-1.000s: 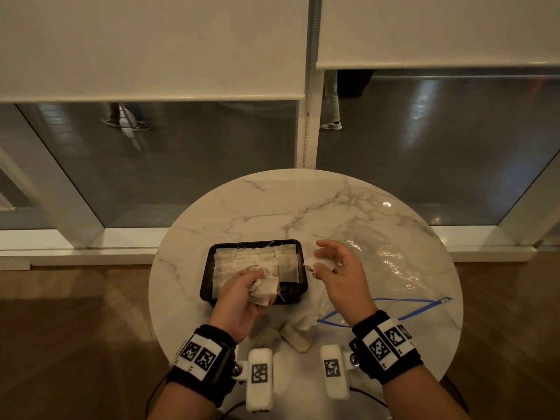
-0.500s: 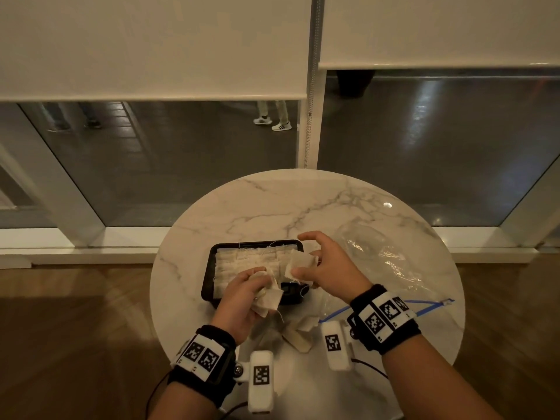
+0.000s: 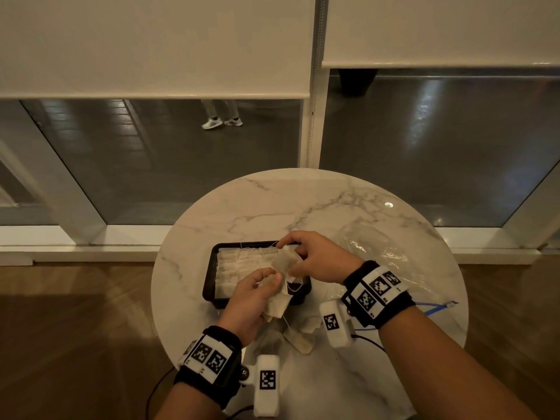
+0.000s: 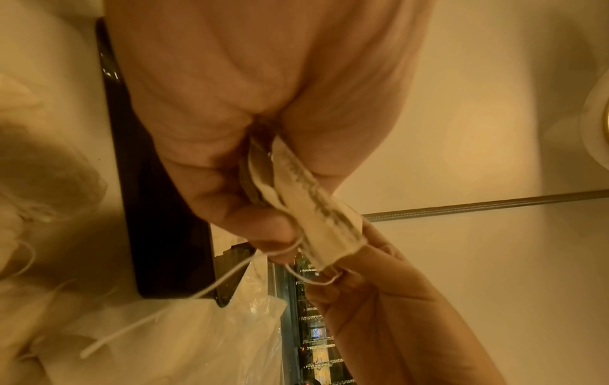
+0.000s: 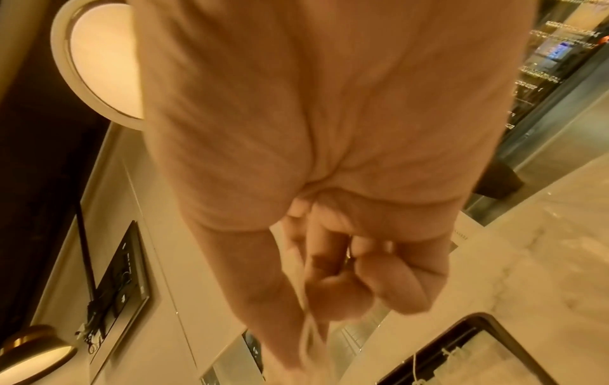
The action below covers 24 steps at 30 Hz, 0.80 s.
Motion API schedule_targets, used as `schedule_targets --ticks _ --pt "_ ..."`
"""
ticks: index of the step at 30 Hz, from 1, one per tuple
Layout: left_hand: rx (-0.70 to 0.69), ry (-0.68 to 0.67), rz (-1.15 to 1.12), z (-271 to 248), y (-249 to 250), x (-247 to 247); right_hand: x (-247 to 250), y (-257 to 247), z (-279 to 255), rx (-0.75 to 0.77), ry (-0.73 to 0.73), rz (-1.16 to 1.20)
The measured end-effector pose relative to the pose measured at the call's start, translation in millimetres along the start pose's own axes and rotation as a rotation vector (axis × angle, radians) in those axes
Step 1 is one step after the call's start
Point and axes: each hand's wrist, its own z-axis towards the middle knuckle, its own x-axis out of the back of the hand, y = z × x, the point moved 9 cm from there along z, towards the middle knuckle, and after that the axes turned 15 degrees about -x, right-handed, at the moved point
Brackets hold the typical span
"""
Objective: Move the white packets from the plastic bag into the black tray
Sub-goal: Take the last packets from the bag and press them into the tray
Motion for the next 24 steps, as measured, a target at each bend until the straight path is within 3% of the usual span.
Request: schedule_targets --ticks 8,17,24 --pt "-0.023 0.069 -0.051 7.1 -1.0 8.4 -2.5 9.7 1.8 0.045 0.019 0.136" --pt "0.062 0.095 -0.084 6.4 -8.5 14.8 5.9 10.0 8.1 0.026 0.047 -0.032" --pt "-0.007 0.055 0.093 3.0 -2.6 10.2 8.0 7.7 13.6 0.004 0.059 -0.152"
